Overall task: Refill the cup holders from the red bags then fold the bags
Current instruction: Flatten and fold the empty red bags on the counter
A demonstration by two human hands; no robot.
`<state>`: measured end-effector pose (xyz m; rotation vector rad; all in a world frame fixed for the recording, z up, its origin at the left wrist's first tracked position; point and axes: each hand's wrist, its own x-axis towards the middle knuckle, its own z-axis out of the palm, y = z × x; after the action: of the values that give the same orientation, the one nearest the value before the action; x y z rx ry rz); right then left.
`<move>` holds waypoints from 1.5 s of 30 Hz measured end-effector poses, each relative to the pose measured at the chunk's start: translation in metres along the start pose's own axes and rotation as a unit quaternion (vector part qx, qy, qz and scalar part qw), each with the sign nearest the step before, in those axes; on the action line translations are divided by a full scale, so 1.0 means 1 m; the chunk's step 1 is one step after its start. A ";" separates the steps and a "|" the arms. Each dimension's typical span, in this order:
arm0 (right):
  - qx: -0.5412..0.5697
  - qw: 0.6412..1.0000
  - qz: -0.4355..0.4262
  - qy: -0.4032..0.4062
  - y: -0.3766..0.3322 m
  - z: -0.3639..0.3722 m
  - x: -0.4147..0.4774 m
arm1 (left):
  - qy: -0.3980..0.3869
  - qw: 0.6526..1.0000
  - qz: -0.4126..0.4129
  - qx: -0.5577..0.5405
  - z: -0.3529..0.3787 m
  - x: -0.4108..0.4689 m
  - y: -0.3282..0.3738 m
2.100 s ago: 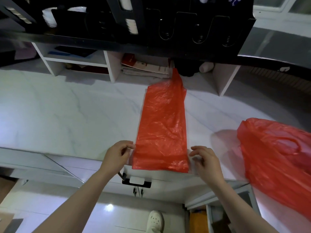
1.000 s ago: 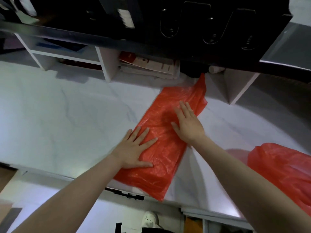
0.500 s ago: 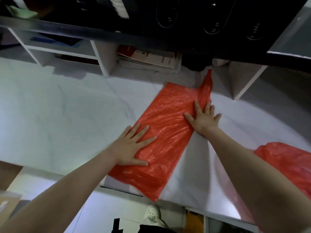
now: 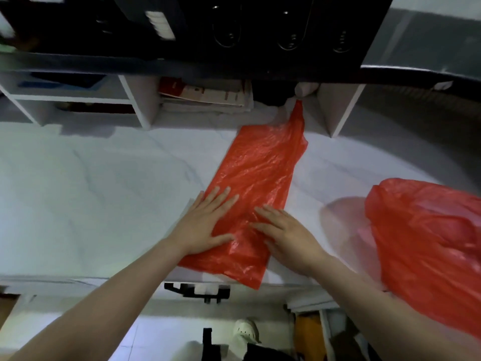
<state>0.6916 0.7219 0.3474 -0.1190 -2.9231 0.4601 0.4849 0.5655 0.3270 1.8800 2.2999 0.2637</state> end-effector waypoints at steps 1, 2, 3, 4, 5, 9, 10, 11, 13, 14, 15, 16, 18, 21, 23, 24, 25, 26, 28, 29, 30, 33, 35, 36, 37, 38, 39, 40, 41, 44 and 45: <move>-0.004 1.000 -0.004 0.027 -0.009 0.003 -0.005 | 0.009 1.000 0.009 -0.013 -0.002 -0.006 -0.001; -0.006 0.999 -0.004 0.053 -0.017 0.005 -0.011 | 0.012 1.000 0.015 -0.022 -0.005 -0.013 -0.004; -0.005 0.998 0.000 0.067 -0.024 0.007 -0.016 | 0.011 0.999 0.021 -0.026 -0.007 -0.020 -0.008; -0.003 0.998 0.006 0.070 -0.031 0.010 -0.021 | 0.009 0.999 0.029 -0.026 -0.009 -0.027 -0.013; -0.004 0.998 0.014 0.068 -0.038 0.013 -0.026 | 0.005 0.999 0.036 -0.025 -0.010 -0.034 -0.018; -0.028 0.998 0.045 0.042 -0.061 0.027 -0.050 | -0.048 0.998 0.051 -0.003 -0.007 -0.065 -0.036; -0.029 0.997 0.061 0.034 -0.065 0.031 -0.055 | -0.062 0.997 0.052 0.011 -0.004 -0.069 -0.038; -0.025 0.996 0.083 0.029 -0.070 0.035 -0.059 | -0.070 0.996 0.051 0.024 -0.001 -0.072 -0.040; -0.009 0.991 0.131 0.033 -0.079 0.042 -0.064 | -0.070 0.996 0.043 0.037 0.002 -0.073 -0.040; -0.009 0.987 0.152 0.042 -0.085 0.044 -0.065 | -0.068 0.996 0.040 0.042 0.002 -0.074 -0.039; -0.008 0.984 0.168 0.053 -0.090 0.047 -0.066 | -0.065 0.996 0.039 0.043 0.002 -0.075 -0.039; -0.004 0.981 0.182 0.067 -0.093 0.048 -0.065 | -0.058 0.997 0.044 0.036 0.003 -0.078 -0.039; 0.024 0.972 0.207 0.107 -0.099 0.050 -0.063 | -0.047 0.996 0.076 0.013 0.003 -0.086 -0.041; 0.064 0.955 0.248 0.151 -0.101 0.050 -0.058 | -0.056 0.989 0.137 -0.019 0.002 -0.099 -0.045; 0.100 0.935 0.298 0.162 -0.101 0.051 -0.056 | -0.059 0.986 0.150 -0.041 -0.001 -0.103 -0.046; 0.128 0.921 0.331 0.162 -0.102 0.051 -0.055 | -0.051 0.986 0.146 -0.056 -0.002 -0.103 -0.046; 0.156 0.905 0.363 0.158 -0.101 0.051 -0.055 | -0.035 0.987 0.136 -0.075 -0.002 -0.103 -0.045; 0.177 0.893 0.385 0.150 -0.100 0.052 -0.055 | -0.014 0.988 0.118 -0.099 -0.002 -0.103 -0.044; 0.197 0.882 0.406 0.137 -0.098 0.053 -0.056 | 0.036 0.987 0.079 -0.139 -0.002 -0.101 -0.041; 0.202 0.880 0.407 0.135 -0.098 0.053 -0.056 | 0.053 0.985 0.063 -0.150 -0.003 -0.099 -0.039; 0.206 0.880 0.405 0.137 -0.099 0.052 -0.055 | 0.065 0.984 0.050 -0.155 -0.003 -0.098 -0.037; 0.194 0.895 0.370 0.155 -0.102 0.048 -0.056 | 0.119 0.982 0.066 -0.135 -0.005 -0.094 -0.034; 0.162 0.915 0.334 0.158 -0.102 0.044 -0.056 | 0.131 0.980 0.069 -0.129 -0.008 -0.094 -0.033; 0.143 0.925 0.317 0.151 -0.102 0.042 -0.057 | 0.116 0.982 0.058 -0.138 -0.011 -0.095 -0.033; 0.122 0.934 0.304 0.144 -0.102 0.041 -0.056 | 0.100 0.983 0.049 -0.145 -0.010 -0.095 -0.033; 0.102 0.940 0.294 0.143 -0.102 0.040 -0.056 | 0.083 0.984 0.040 -0.153 -0.010 -0.095 -0.033; 0.087 0.942 0.287 0.149 -0.102 0.040 -0.055 | 0.076 0.983 0.039 -0.160 -0.010 -0.095 -0.034; 0.080 0.943 0.282 0.160 -0.103 0.040 -0.053 | 0.074 0.983 0.040 -0.160 -0.011 -0.096 -0.033; 0.071 0.944 0.273 0.170 -0.104 0.040 -0.051 | 0.077 0.983 0.043 -0.159 -0.010 -0.096 -0.034; 0.027 0.956 0.222 0.191 -0.104 0.039 -0.048 | 0.068 0.983 0.055 -0.160 -0.008 -0.098 -0.036; 0.020 0.957 0.217 0.191 -0.104 0.038 -0.048 | 0.067 0.982 0.063 -0.166 -0.006 -0.099 -0.038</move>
<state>0.7259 0.6070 0.3368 -0.7650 -2.4945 0.4914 0.4668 0.4613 0.3248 1.8839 2.0564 0.7603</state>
